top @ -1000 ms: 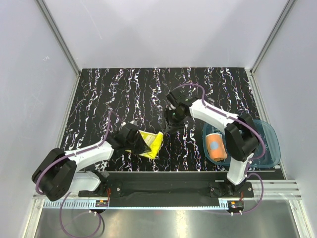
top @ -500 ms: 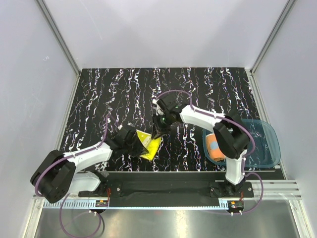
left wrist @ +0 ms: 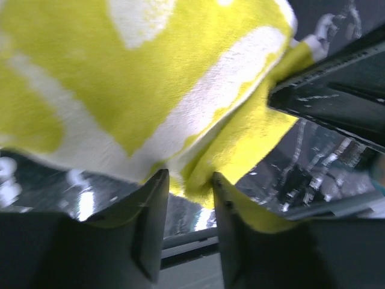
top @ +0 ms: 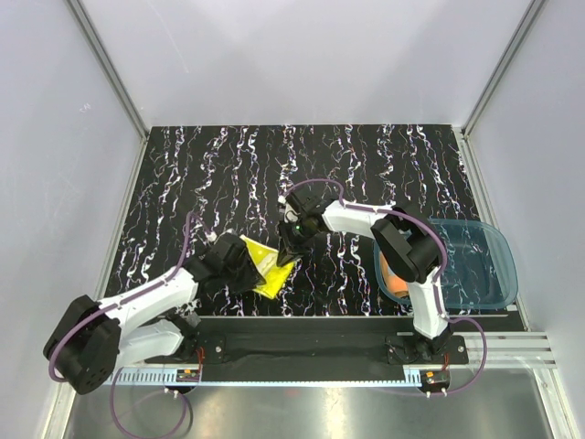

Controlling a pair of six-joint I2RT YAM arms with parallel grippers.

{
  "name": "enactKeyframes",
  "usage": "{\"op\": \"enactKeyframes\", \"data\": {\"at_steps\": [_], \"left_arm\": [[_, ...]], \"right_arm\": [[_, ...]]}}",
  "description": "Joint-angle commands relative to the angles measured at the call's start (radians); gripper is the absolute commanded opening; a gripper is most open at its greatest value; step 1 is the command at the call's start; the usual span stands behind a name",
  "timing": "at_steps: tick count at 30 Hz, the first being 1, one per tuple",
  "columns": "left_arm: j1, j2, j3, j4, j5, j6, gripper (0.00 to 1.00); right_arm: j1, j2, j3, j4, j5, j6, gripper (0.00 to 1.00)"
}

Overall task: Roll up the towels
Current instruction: Roll the towel

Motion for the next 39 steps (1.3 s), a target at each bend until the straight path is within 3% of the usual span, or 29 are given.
{"op": "enactKeyframes", "data": {"at_steps": [1, 4, 8, 15, 26, 33, 37, 39], "left_arm": [[-0.049, -0.021, 0.133, -0.162, -0.197, 0.099, 0.43], [-0.128, 0.005, 0.245, -0.255, -0.295, 0.196, 0.45], [-0.213, 0.044, 0.324, -0.247, -0.364, 0.319, 0.45], [-0.29, 0.163, 0.371, -0.166, -0.263, 0.503, 0.45], [-0.353, 0.335, 0.336, -0.166, -0.299, 0.469, 0.47], [-0.391, 0.383, 0.321, -0.235, -0.387, 0.405, 0.57], [-0.429, 0.388, 0.33, -0.296, -0.466, 0.365, 0.68], [-0.438, 0.392, 0.324, -0.313, -0.48, 0.348, 0.68]], "right_arm": [[0.01, 0.019, 0.005, 0.051, -0.019, 0.006, 0.19], [0.011, 0.022, 0.007, 0.051, -0.022, 0.003, 0.19], [0.013, 0.028, 0.02, 0.034, -0.022, -0.007, 0.18], [0.013, 0.036, 0.043, 0.011, -0.019, -0.024, 0.18], [0.013, 0.039, 0.083, -0.036, -0.016, -0.049, 0.18], [0.013, 0.049, 0.114, -0.06, -0.008, -0.055, 0.18], [0.013, 0.06, 0.132, -0.069, -0.008, -0.06, 0.18], [0.011, 0.066, 0.145, -0.079, -0.008, -0.064, 0.18]]}}
